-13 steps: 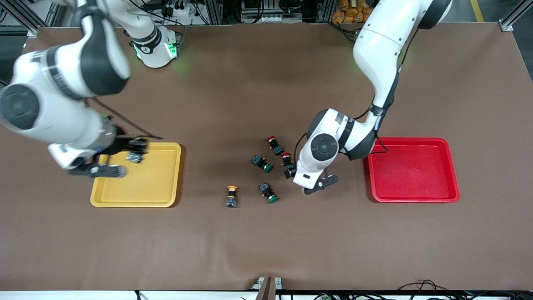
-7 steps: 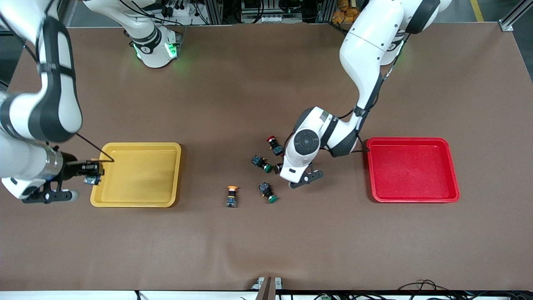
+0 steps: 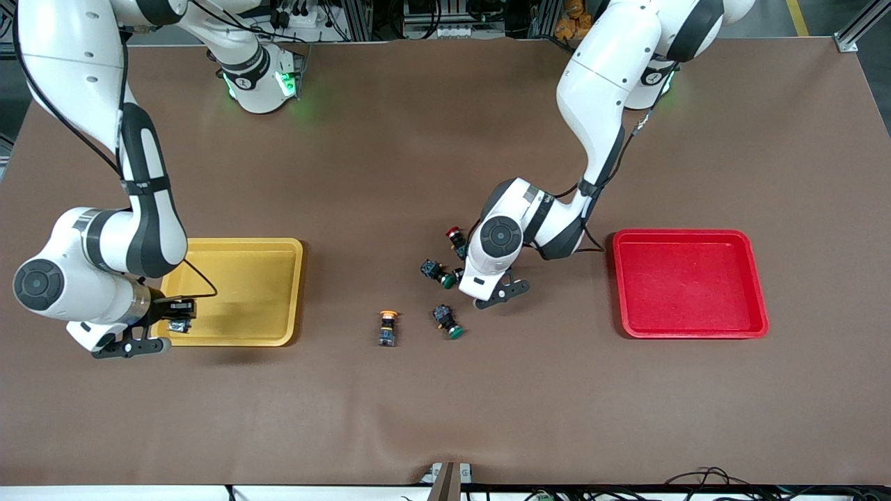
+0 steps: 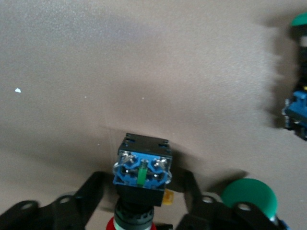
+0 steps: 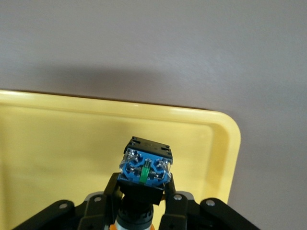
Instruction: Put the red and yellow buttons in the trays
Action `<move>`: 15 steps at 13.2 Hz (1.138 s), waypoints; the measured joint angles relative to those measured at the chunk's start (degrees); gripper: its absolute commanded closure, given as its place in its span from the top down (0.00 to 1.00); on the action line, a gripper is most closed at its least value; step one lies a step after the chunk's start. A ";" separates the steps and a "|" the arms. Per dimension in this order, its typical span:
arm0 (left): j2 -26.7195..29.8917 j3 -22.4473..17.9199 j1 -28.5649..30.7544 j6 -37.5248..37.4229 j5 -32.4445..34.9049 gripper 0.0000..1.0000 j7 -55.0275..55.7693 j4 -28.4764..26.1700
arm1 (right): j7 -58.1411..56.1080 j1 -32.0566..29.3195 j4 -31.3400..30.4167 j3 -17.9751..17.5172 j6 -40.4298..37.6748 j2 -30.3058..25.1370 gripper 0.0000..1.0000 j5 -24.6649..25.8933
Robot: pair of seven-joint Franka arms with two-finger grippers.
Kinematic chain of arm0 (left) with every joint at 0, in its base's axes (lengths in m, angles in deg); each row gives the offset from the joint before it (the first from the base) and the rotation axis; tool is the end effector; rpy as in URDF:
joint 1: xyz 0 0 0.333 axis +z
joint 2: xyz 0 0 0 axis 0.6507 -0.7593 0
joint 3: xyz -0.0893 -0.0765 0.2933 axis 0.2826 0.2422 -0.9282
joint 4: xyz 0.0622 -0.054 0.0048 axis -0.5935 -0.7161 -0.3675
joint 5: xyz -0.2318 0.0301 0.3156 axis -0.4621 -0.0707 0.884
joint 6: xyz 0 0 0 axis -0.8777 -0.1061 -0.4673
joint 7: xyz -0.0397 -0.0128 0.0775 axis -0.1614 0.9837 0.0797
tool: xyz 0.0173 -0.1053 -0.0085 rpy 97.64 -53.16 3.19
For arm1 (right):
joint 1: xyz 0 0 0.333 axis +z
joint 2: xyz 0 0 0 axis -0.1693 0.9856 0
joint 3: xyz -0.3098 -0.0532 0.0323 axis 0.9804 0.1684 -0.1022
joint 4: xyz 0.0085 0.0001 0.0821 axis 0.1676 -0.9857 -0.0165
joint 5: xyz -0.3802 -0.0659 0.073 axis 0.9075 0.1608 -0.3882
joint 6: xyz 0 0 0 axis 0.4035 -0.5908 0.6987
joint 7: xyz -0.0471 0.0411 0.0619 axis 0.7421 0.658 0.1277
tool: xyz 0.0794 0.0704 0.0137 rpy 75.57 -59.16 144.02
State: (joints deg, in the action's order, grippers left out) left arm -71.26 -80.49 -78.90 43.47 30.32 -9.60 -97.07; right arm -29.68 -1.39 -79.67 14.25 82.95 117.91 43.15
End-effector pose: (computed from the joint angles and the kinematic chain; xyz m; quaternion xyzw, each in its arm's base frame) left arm 0.5570 -0.4515 0.1693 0.9784 0.1947 -0.0649 0.0267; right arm 0.6688 -0.0572 0.2616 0.9980 0.0517 -0.0302 0.0187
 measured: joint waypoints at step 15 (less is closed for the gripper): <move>15.76 -2.24 12.68 -17.35 1.74 0.00 -14.77 1.99 | 0.12 3.30 -2.73 -1.19 -7.52 -9.49 1.00 -0.02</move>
State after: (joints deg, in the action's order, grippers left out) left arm -55.49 -82.72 -66.23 26.11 32.06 -24.37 -95.09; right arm -29.57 1.91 -82.40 13.05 75.43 108.41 43.13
